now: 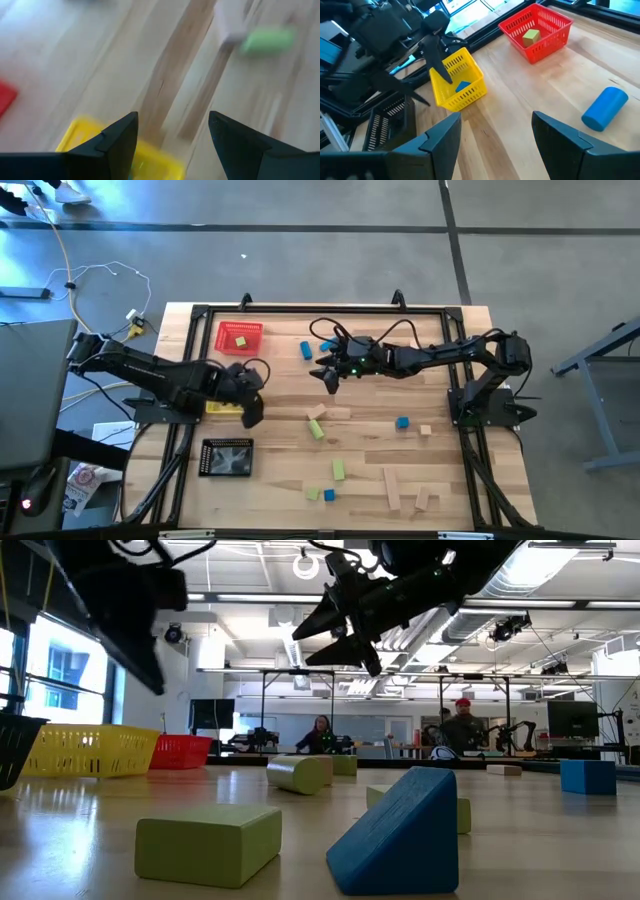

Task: Sort & place blocks by color
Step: Put the top rectangular wooden block into the black basket

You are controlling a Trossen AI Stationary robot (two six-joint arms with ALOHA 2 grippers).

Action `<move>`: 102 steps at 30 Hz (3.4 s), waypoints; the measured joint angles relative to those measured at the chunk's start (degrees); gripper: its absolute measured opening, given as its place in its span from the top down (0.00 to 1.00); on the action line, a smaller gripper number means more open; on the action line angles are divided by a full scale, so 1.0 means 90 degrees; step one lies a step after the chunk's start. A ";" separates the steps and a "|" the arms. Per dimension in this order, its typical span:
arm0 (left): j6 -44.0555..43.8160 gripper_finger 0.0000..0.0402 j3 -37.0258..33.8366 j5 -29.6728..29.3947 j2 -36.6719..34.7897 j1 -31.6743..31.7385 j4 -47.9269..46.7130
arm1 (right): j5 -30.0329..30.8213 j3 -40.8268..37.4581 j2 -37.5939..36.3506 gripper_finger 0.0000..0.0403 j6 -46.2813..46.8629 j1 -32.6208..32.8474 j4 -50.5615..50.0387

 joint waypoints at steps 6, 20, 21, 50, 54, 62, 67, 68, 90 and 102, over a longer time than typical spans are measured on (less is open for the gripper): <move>0.0113 0.43 0.0000 -0.0023 0.0000 0.0117 0.1285 | 0.0000 -0.0002 0.0000 0.43 0.0038 -0.0040 0.0388; 0.1122 0.43 0.0104 -0.0228 0.0117 0.0316 0.2822 | 0.0000 -0.0002 0.0000 0.43 -0.0028 -0.0449 0.0926; 0.1123 0.43 0.0188 -0.0230 0.0117 0.0368 0.2766 | -0.0004 -0.0002 0.0000 0.43 -0.0027 -0.0482 0.0966; 0.1231 0.43 0.1656 -0.0228 0.2890 0.0541 0.2578 | -0.0097 0.0634 0.0000 0.43 -0.0746 -0.1034 -0.0174; 0.1078 0.43 0.1676 -0.0210 0.3191 0.0462 0.2779 | -0.0095 0.0634 0.0000 0.43 -0.0746 -0.1032 -0.0223; 0.1044 0.43 0.1673 -0.0179 0.3720 0.0313 0.3176 | 0.0407 0.0634 0.0000 0.43 -0.0568 -0.1032 -0.0328; 0.1051 0.43 0.1671 -0.0177 0.4010 0.0302 0.3356 | 0.0523 0.0634 0.0000 0.43 -0.0549 -0.1032 -0.0337; 0.1075 0.43 0.1671 -0.0177 0.4078 0.0302 0.3446 | 0.0524 0.0634 0.0000 0.43 -0.0549 -0.1032 -0.0342; 0.1397 0.47 0.1671 0.0087 0.5094 0.0304 0.3897 | 0.0525 0.0634 0.0000 0.43 -0.0546 -0.1032 -0.0587; 0.2170 0.75 0.1670 0.0102 0.4979 0.0306 0.3762 | 0.0525 0.0634 0.0000 0.43 -0.0498 -0.1032 -0.0709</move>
